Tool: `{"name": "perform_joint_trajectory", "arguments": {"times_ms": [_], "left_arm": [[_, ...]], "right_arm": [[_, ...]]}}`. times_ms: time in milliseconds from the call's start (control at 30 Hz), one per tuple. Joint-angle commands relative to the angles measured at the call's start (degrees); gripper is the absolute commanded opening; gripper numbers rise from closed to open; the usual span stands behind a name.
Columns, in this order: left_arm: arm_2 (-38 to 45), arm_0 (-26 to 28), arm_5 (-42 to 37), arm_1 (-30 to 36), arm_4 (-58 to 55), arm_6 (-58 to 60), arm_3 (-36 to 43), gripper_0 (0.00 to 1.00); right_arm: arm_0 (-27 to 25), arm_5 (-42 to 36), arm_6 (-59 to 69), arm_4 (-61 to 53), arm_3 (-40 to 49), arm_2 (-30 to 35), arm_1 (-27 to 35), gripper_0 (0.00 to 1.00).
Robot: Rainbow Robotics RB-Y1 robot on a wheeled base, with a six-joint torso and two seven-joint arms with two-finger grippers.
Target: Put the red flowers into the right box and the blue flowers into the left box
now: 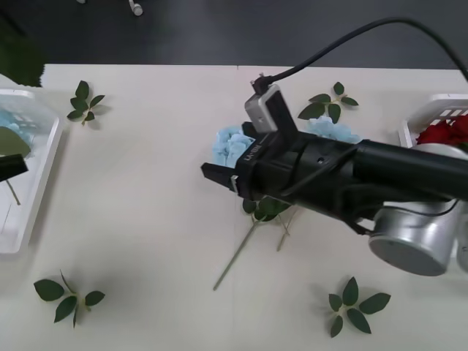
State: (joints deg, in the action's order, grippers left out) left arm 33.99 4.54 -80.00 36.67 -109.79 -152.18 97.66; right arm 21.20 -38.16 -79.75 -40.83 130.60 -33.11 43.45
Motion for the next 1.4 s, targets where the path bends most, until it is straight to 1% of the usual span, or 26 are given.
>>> {"name": "perform_joint_trajectory", "arguments": {"times_ms": [33, 67, 133, 167, 233, 367, 433, 633, 733, 933, 1000, 1100, 1300, 1367, 1400], "left_arm": [[2.7, 5.6, 4.7, 4.3, 0.1, 7.3, 0.9, 0.00], [3.2, 6.3, 5.5, 4.5, 0.1, 7.8, 0.8, 0.00], [4.8, 8.8, 9.1, 4.5, 0.5, 8.4, 0.8, 0.00], [5.0, 9.4, 10.0, 4.5, 0.6, 8.5, 0.8, 0.00], [5.7, 11.5, 14.2, 4.5, 1.7, 9.1, 0.8, 0.00], [5.7, 14.2, 20.6, 4.5, 2.8, 12.1, 0.8, 0.00], [5.7, 15.1, 24.0, 4.5, 4.9, 14.3, 0.8, 0.00], [5.2, 15.5, 31.4, 4.5, 10.6, 17.9, -1.1, 0.00], [4.5, 13.9, 33.9, 4.5, 13.0, 19.6, -4.0, 0.00], [2.4, 9.5, 37.6, 4.5, 17.4, 20.2, -12.1, 0.00], [1.8, 7.7, 38.7, 4.5, 17.9, 20.3, -15.9, 0.00], [1.3, 5.2, 39.0, 4.5, 19.4, 20.5, -20.3, 0.00], [1.0, 1.1, 39.5, 4.5, 24.1, 21.1, -25.9, 0.00], [0.8, 0.2, 39.5, 4.5, 24.8, 21.2, -27.0, 0.02], [0.7, -0.1, 39.5, 4.5, 25.4, 21.4, -27.1, 0.06]], "right_arm": [[-0.4, -16.9, 3.9, -7.0, 7.0, 9.6, -2.5, 1.00], [-0.4, -20.3, 4.1, -7.9, 7.4, 11.1, -3.1, 1.00], [-0.4, -30.9, 4.6, -10.7, 7.7, 16.2, -5.9, 1.00], [-0.4, -32.9, 4.8, -11.1, 7.7, 17.3, -6.5, 1.00], [0.0, -39.3, 5.4, -11.8, 7.3, 19.7, -8.0, 1.00], [0.7, -45.9, 10.7, -10.7, 6.6, 20.7, -8.9, 1.00], [0.8, -49.5, 15.6, -8.5, 6.6, 20.6, -9.6, 1.00], [2.7, -57.1, 25.0, -5.9, 2.9, 20.1, -10.3, 1.00], [3.9, -59.2, 28.3, -4.2, -0.3, 19.9, -11.3, 1.00], [5.0, -59.0, 32.9, 1.0, -6.6, 19.1, -13.2, 1.00], [5.0, -59.0, 35.5, 3.9, -8.4, 18.8, -14.4, 1.00], [5.0, -59.0, 36.3, 5.2, -11.2, 18.5, -14.5, 1.00], [4.8, -58.9, 37.5, 8.2, -14.8, 17.3, -14.6, 1.00], [4.8, -58.9, 37.7, 9.0, -16.3, 16.9, -14.8, 1.00], [4.8, -58.4, 37.8, 9.5, -17.3, 16.7, -14.8, 1.00]]}}
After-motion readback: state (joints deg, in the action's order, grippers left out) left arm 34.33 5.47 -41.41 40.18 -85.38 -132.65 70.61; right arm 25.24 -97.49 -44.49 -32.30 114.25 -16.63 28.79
